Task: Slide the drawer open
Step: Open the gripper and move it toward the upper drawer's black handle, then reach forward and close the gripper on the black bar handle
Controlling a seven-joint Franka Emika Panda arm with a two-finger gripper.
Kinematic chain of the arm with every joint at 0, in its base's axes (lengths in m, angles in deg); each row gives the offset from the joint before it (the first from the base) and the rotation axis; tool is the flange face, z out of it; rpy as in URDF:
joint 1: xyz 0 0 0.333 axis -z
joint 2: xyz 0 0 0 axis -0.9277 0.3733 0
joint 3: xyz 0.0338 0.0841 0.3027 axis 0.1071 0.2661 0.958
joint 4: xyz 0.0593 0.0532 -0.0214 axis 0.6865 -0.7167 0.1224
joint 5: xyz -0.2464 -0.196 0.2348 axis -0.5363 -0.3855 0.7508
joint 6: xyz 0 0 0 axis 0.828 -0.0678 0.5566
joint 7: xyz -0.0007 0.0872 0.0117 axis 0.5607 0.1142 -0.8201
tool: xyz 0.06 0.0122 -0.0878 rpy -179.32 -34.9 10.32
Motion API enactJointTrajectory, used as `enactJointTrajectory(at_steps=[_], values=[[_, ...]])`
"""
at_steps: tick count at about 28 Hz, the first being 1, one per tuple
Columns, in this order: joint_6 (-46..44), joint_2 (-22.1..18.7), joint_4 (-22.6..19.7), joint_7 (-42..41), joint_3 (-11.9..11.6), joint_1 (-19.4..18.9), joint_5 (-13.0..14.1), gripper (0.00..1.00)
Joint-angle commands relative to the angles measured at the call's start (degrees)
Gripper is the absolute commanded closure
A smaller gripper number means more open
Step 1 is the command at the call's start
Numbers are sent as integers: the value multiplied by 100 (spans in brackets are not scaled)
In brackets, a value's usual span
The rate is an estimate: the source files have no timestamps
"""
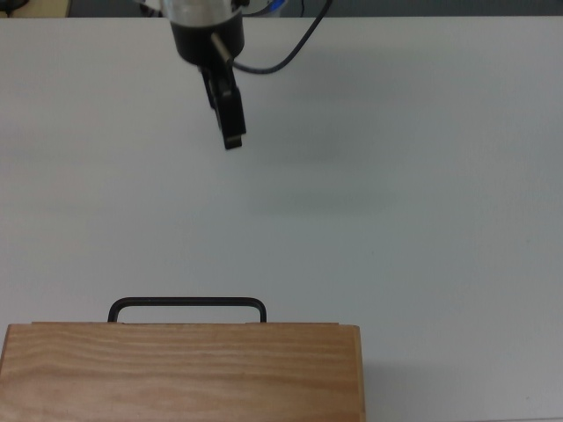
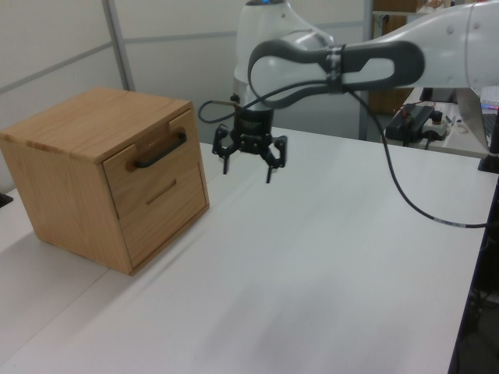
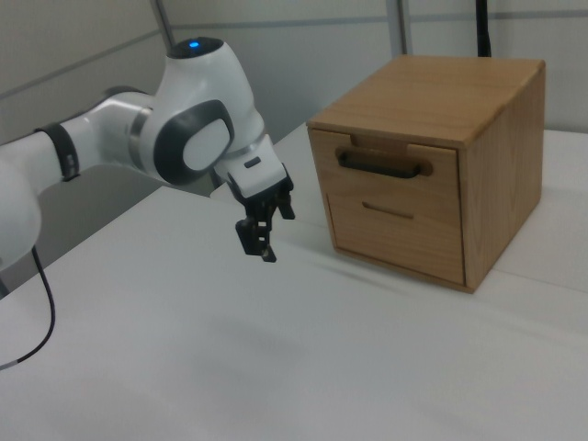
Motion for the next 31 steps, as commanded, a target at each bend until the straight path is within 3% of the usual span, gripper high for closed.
enactJointTrajectory(at_steps=[1,14,24,31], values=[[754,278,119,321,-18,16,70,0],[3600,1253,514,655,-27,139,62,0],[5710,1781,523,681,17,139,141,0],[6345,2106,628,699,52,139,158,0]])
